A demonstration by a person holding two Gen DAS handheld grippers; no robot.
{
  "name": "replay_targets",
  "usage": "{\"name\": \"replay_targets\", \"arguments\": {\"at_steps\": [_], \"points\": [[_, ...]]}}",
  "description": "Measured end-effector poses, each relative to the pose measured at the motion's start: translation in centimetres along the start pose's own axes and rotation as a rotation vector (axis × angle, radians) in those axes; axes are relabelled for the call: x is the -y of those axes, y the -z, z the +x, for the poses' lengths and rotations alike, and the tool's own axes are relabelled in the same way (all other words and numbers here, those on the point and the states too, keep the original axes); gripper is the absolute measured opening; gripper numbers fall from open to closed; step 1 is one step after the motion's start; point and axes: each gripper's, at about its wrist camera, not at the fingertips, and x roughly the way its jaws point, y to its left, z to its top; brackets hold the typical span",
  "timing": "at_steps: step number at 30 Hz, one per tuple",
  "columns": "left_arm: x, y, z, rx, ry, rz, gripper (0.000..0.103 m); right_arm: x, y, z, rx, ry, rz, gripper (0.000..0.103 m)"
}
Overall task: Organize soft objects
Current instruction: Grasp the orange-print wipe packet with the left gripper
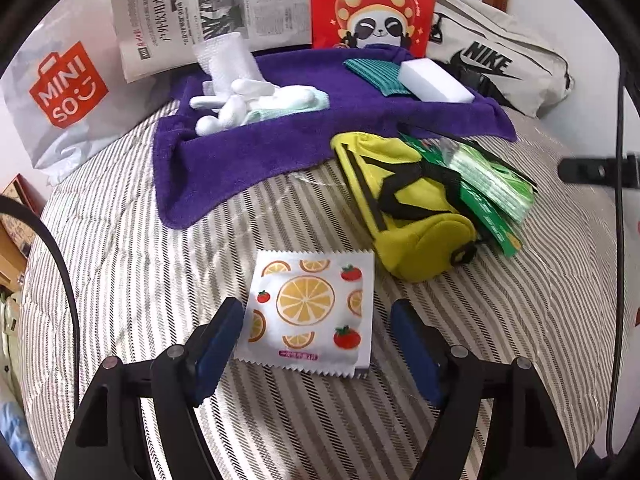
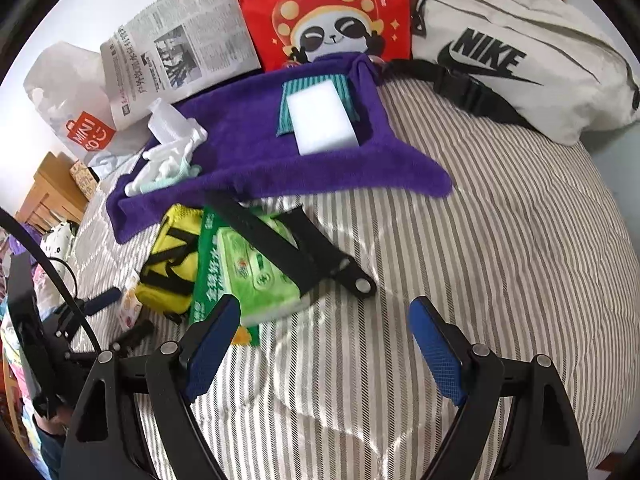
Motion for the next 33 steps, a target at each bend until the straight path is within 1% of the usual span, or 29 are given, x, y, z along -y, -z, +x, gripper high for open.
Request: {"name": "replay_targets", "arguments": {"at_steps": [4, 6, 7, 8, 10, 11, 12, 13, 14, 15, 18, 20, 21, 23, 25, 26, 27, 28, 29, 31, 32, 33], "points": [[-0.1, -0.1, 0.0, 0.015, -0.002, -0.003, 0.071, 0.3, 0.5, 0.1, -0.007, 0.009, 0.007, 0.086], [-0.3, 0.0, -0.2, 0.023, -0.001, -0.003, 0.056, 0.4, 0.5, 0.2, -0.009, 0.007, 0.011, 0.086], [-0.4, 0.0, -0.3, 0.028, 0.005, -0.006, 0.053, 0.4, 0.6, 0.3, -0.014, 0.007, 0.012, 0.086], [-0.5, 0.1, -0.5, 0.033, 0.020, -0.005, 0.047, 0.3, 0.7, 0.4, -0.018, 0.008, 0.011, 0.086], [-0.4, 0.3, -0.7, 0.042, 0.033, 0.000, 0.042, 0.2, 0.8, 0.6, -0.023, 0.016, 0.000, 0.086], [-0.4, 0.4, -0.9, 0.046, 0.043, -0.001, 0.035, 0.1, 0.9, 0.7, -0.024, 0.023, -0.007, 0.086], [-0.5, 0.5, -1.2, 0.052, 0.072, -0.010, 0.021, 0.0, 0.9, 0.8, -0.026, 0.029, -0.012, 0.086], [-0.6, 0.6, -1.4, 0.053, 0.115, -0.027, 0.015, 0.0, 0.9, 0.9, -0.029, 0.032, -0.017, 0.086], [-0.7, 0.6, -1.5, 0.049, 0.138, -0.042, 0.012, -0.1, 0.9, 1.0, -0.031, 0.031, -0.020, 0.086], [-0.7, 0.7, -1.5, 0.047, 0.143, -0.048, 0.011, -0.1, 0.9, 1.0, -0.032, 0.029, -0.022, 0.086], [-0.6, 0.8, -1.2, 0.047, 0.144, -0.047, 0.011, 0.0, 0.9, 1.0, -0.030, 0.028, -0.022, 0.086], [-0.7, 0.7, -1.2, 0.058, 0.132, -0.051, 0.012, 0.2, 0.8, 1.1, -0.032, 0.028, -0.020, 0.086], [-0.6, 0.6, -1.1, 0.055, 0.136, -0.042, 0.014, 0.3, 0.8, 1.1, -0.033, 0.029, -0.018, 0.086], [-0.5, 0.6, -1.1, 0.060, 0.118, -0.013, 0.016, 0.6, 0.7, 1.3, -0.037, 0.032, -0.014, 0.086], [-0.2, 0.5, -1.2, 0.062, 0.082, 0.026, 0.029, 0.8, 0.7, 1.5, -0.041, 0.035, -0.010, 0.086], [-0.1, 0.4, -1.1, 0.058, 0.018, 0.045, 0.048, 0.9, 0.7, 1.5, -0.042, 0.036, -0.008, 0.086], [-0.1, 0.4, -0.9, 0.051, -0.041, 0.061, 0.063, 1.0, 0.7, 1.6, -0.043, 0.037, -0.005, 0.086], [-0.1, 0.5, -0.7, 0.047, -0.070, 0.076, 0.066, 1.2, 0.6, 1.7, -0.043, 0.038, -0.001, 0.086], [-0.3, 0.6, -0.7, 0.055, -0.072, 0.081, 0.067, 1.3, 0.6, 1.7, -0.045, 0.037, 0.002, 0.086], [-1.1, 0.6, -0.5, 0.052, -0.023, 0.041, 0.067, 1.4, 0.5, 1.9, -0.047, 0.035, 0.005, 0.086], [-1.8, 0.6, -0.3, 0.044, 0.011, 0.007, 0.066, 1.4, 0.4, 1.9, -0.046, 0.035, 0.003, 0.086], [-2.3, 0.6, -0.5, 0.054, 0.030, -0.015, 0.063, 1.3, 0.4, 1.9, -0.045, 0.038, 0.001, 0.086]]}}
